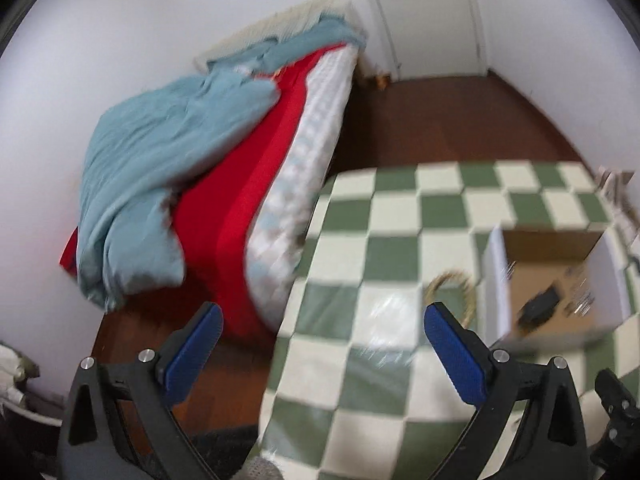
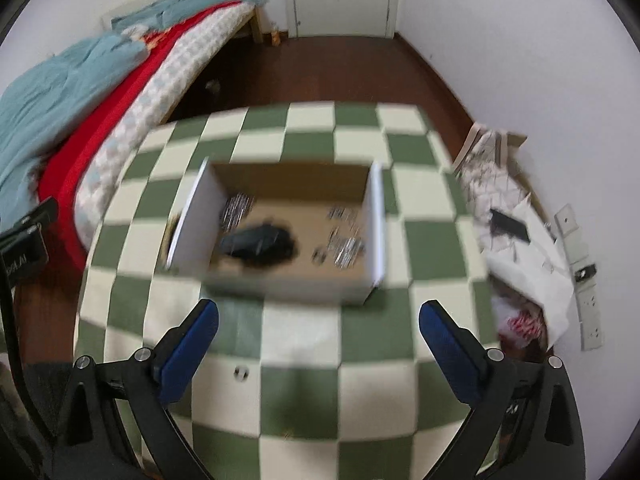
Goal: Organize jewelry
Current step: 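Move the left gripper to the wooden bead bracelet beside the box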
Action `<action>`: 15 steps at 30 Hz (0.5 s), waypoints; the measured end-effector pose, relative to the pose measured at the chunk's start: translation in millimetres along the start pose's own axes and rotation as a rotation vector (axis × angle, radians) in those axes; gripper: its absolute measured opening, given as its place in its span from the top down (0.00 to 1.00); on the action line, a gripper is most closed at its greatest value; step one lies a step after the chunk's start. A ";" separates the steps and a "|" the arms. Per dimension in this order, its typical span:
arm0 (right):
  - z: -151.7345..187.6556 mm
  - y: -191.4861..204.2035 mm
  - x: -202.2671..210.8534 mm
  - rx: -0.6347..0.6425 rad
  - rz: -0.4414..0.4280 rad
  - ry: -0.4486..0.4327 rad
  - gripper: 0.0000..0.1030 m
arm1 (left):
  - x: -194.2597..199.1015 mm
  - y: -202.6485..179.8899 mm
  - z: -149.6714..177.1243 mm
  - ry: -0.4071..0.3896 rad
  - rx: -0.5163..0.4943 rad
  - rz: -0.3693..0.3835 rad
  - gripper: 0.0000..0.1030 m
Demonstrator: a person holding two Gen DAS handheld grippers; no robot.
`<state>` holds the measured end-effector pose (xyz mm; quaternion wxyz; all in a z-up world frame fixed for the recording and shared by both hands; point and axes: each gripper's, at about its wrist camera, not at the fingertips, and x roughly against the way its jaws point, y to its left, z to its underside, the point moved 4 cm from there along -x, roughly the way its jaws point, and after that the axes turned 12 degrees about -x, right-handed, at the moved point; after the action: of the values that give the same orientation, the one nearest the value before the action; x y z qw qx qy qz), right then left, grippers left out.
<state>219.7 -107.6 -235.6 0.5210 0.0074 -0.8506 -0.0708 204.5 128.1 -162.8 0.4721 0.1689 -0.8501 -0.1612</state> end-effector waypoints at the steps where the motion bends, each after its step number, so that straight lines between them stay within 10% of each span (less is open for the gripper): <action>1: 12.6 3.9 -7.3 0.001 -0.003 0.026 0.04 | -7.4 1.1 8.3 0.026 -0.003 -0.003 0.00; 10: 83.1 35.7 -66.7 -0.004 -0.024 0.160 0.39 | -43.8 13.7 55.3 0.144 0.001 -0.004 0.00; 15: 104.5 49.3 -79.8 0.064 0.018 0.139 0.79 | -53.0 13.5 59.9 0.167 0.008 0.007 0.00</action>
<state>166.5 -40.2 -346.7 0.5791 0.0215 -0.8141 -0.0381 177.7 170.2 -226.6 0.5414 0.1806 -0.8089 -0.1416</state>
